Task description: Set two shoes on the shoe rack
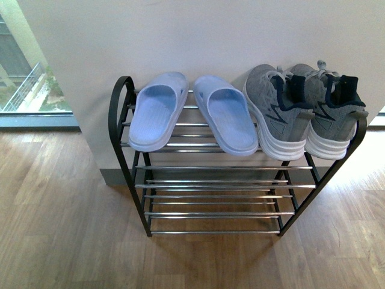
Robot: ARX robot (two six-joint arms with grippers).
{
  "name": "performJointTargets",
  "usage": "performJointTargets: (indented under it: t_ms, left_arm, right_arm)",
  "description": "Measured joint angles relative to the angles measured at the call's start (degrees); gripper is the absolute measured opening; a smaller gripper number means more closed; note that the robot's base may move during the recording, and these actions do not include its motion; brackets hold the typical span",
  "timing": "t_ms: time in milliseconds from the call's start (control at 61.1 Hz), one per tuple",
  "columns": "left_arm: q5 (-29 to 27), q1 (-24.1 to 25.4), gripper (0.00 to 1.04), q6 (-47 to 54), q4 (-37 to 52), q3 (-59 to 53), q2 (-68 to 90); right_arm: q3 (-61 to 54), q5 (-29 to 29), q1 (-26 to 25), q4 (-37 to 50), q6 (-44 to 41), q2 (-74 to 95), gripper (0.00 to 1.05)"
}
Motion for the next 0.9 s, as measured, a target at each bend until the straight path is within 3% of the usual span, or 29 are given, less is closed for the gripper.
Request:
performJointTargets:
  t_ms: [901]
  left_arm:
    - [0.00,0.00,0.95,0.02,0.00,0.00,0.00]
  right_arm:
    - [0.00,0.00,0.00,-0.09,0.00,0.00,0.95]
